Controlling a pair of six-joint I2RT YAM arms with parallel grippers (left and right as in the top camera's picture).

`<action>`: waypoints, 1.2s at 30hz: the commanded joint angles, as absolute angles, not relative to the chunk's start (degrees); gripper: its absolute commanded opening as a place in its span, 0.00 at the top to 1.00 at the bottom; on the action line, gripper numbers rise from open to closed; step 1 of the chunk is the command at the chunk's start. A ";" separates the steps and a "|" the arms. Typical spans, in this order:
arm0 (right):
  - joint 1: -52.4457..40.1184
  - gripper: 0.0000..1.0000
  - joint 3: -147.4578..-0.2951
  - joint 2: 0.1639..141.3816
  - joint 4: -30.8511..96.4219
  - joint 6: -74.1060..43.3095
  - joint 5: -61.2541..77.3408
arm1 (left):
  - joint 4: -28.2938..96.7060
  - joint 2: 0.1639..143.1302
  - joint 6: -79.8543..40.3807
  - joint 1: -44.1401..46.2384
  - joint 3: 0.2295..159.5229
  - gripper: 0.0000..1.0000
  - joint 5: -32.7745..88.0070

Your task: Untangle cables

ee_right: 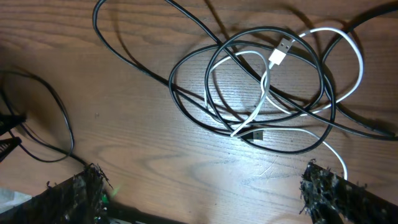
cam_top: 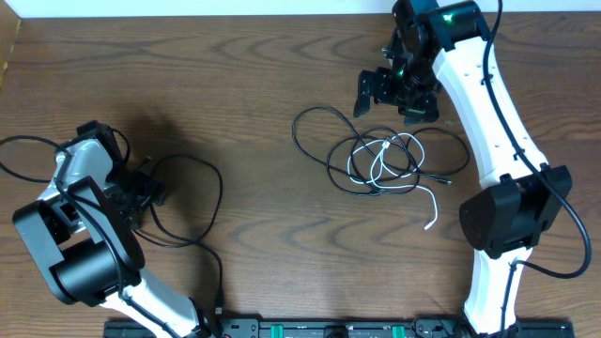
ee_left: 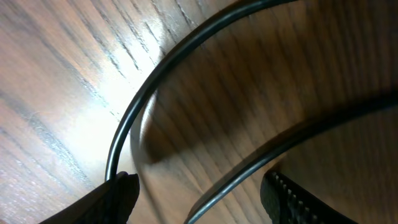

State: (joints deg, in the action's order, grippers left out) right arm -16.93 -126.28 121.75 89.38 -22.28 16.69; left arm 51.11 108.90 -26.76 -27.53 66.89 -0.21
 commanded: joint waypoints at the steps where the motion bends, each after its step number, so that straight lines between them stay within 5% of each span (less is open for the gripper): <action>1: -16.97 0.01 -126.76 119.90 89.56 -21.58 16.51 | 52.21 109.03 -27.03 -27.68 68.60 0.32 -3.64; 14: -16.97 0.01 -126.76 119.90 89.56 -21.58 16.56 | 58.06 102.76 -27.68 -27.68 75.81 0.28 -4.16; 16: -16.97 0.01 -126.76 119.90 89.56 -21.56 16.56 | 58.41 102.91 -28.69 -27.75 74.41 0.07 -4.23; 17: -16.97 0.01 -126.76 119.90 89.56 -21.58 16.56 | 58.26 102.91 -29.19 -27.86 73.52 0.04 -4.75; 36: -17.04 0.01 -126.76 119.90 89.54 -21.58 16.58 | 46.94 102.94 -31.27 -30.85 58.78 0.02 0.49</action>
